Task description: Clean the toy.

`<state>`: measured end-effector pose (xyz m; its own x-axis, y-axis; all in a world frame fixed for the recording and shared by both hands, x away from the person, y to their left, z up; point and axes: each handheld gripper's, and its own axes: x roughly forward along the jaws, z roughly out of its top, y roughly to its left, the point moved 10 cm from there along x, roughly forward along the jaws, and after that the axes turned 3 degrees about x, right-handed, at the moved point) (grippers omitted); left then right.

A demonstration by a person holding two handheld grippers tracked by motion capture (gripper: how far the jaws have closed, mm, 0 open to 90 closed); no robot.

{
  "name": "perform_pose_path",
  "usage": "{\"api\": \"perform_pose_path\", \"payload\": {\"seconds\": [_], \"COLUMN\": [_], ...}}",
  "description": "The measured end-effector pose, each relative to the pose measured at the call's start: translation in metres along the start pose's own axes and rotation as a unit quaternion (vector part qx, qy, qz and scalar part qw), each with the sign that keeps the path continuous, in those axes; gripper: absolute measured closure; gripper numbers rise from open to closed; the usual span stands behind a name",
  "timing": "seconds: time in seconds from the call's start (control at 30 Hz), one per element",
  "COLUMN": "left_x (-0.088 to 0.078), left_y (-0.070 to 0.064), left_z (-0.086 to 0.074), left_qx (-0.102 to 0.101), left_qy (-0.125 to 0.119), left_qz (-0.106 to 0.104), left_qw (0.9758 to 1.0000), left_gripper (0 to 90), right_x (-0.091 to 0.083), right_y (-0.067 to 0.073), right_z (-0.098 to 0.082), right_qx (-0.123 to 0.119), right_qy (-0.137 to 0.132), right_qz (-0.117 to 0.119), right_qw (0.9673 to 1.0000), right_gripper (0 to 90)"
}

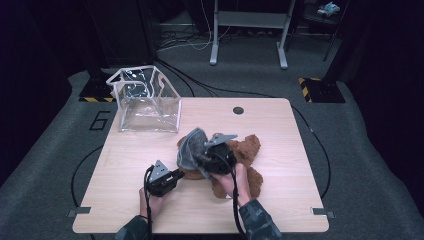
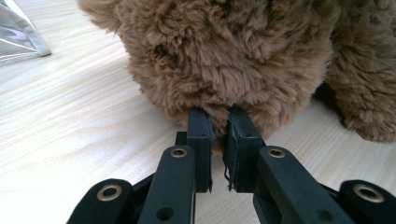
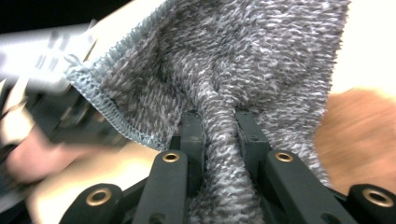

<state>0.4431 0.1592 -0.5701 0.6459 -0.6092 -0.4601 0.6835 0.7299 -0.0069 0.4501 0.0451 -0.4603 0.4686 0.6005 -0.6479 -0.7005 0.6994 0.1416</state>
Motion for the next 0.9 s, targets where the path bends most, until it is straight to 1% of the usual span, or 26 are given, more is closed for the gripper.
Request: {"api": "perform_pose_path", "payload": {"seconds": [0.03,0.1,0.13,0.17,0.2,0.23,0.27,0.3,0.33,0.37,0.4,0.43,0.5,0.53,0.57,0.6,0.63,0.67,0.7,0.73,0.77,0.8,0.83,0.9], "left_x": [0.0,0.001,0.001,0.002,0.002,0.003,0.003,0.004,0.004,0.004,0.004,0.004,0.004,0.004,0.006,0.006,0.006,0.007,0.007,0.008,0.007,0.008,0.008,0.009], "left_y": [0.0,0.0,0.0,0.001,0.001,0.0,0.001,0.002,0.002,0.001,0.001,0.001,0.001,0.001,0.001,0.001,0.001,0.001,0.002,0.002,0.002,0.001,0.001,0.002], "left_z": [0.0,0.0,0.0,0.0,0.0,-0.001,-0.001,-0.001,-0.001,-0.001,-0.001,-0.001,-0.001,-0.002,-0.002,-0.002,-0.002,-0.003,-0.003,-0.003,-0.004,-0.004,-0.004,-0.004], "left_qx": [0.001,0.0,0.0,0.002,0.002,0.0,0.004,0.006,0.006,0.004,0.003,0.003,0.006,0.006,0.0,0.0,-0.007,-0.01,-0.01,-0.012,-0.008,-0.012,-0.011,-0.009], "left_qy": [0.002,-0.001,-0.001,0.002,0.002,0.01,0.012,0.009,0.009,0.008,0.009,0.007,0.012,0.017,0.02,0.02,0.021,0.023,0.03,0.028,0.033,0.033,0.037,0.035], "left_qz": [0.0,0.003,0.003,0.007,0.007,0.01,0.014,0.018,0.018,0.016,0.014,0.015,0.013,0.01,0.007,0.007,0.003,0.001,-0.003,-0.001,-0.003,0.0,-0.001,0.003], "left_qw": [1.0,1.0,1.0,1.0,1.0,0.9999,0.9998,0.9998,0.9998,0.9998,0.9999,0.9998,0.9998,0.9998,0.9998,0.9998,0.9997,0.9997,0.9995,0.9995,0.9994,0.9994,0.9992,0.9993], "left_gripper": [81.6,81.7,81.8,82.1,82.6,83.1,83.1,83.4,83.4,83.5,83.5,83.6,83.6,83.6,83.7,83.7,83.7,83.7,83.7,83.7,83.8,83.8,83.8,83.9], "right_x": [-0.006,-0.003,0.004,0.012,0.012,0.028,0.028,0.033,0.032,0.031,0.031,0.028,0.018,0.018,0.01,0.01,0.007,0.002,-0.001,-0.005,-0.009,-0.013,-0.015,-0.02], "right_y": [-0.016,-0.026,-0.031,-0.033,-0.033,-0.042,-0.042,-0.049,-0.053,-0.056,-0.056,-0.062,-0.078,-0.078,-0.091,-0.091,-0.097,-0.105,-0.113,-0.12,-0.129,-0.134,-0.139,-0.148], "right_z": [0.019,0.028,0.031,0.03,0.03,0.022,0.022,0.017,0.015,0.013,0.013,0.013,0.01,0.01,0.006,0.006,0.005,0.001,-0.003,-0.007,-0.012,-0.016,-0.019,-0.025], "right_qx": [0.003,-0.002,-0.004,-0.007,-0.007,-0.018,-0.018,-0.004,-0.001,0.011,0.011,0.01,0.014,0.014,0.011,0.011,0.009,0.014,0.013,0.025,0.032,0.043,0.049,0.07], "right_qy": [-0.013,-0.012,-0.001,0.016,0.016,0.05,0.05,0.057,0.057,0.059,0.059,0.059,0.066,0.066,0.071,0.071,0.07,0.073,0.075,0.074,0.073,0.08,0.08,0.082], "right_qz": [-0.03,-0.047,-0.057,-0.061,-0.061,-0.084,-0.084,-0.086,-0.09,-0.092,-0.092,-0.095,-0.128,-0.128,-0.153,-0.153,-0.162,-0.177,-0.187,-0.192,-0.201,-0.207,-0.209,-0.213], "right_qw": [0.9994,0.9988,0.9984,0.998,0.998,0.9951,0.9951,0.9947,0.9943,0.9939,0.9939,0.9936,0.9895,0.9895,0.9856,0.9856,0.9842,0.9814,0.9793,0.9783,0.9763,0.9741,0.9734,0.971], "right_gripper": [76.7,76.7,76.7,76.7,76.7,76.9,76.9,77.0,77.0,77.0,77.0,77.1,77.0,77.0,77.0,77.0,77.0,77.0,77.0,77.0,77.0,77.0,77.0,77.1]}}
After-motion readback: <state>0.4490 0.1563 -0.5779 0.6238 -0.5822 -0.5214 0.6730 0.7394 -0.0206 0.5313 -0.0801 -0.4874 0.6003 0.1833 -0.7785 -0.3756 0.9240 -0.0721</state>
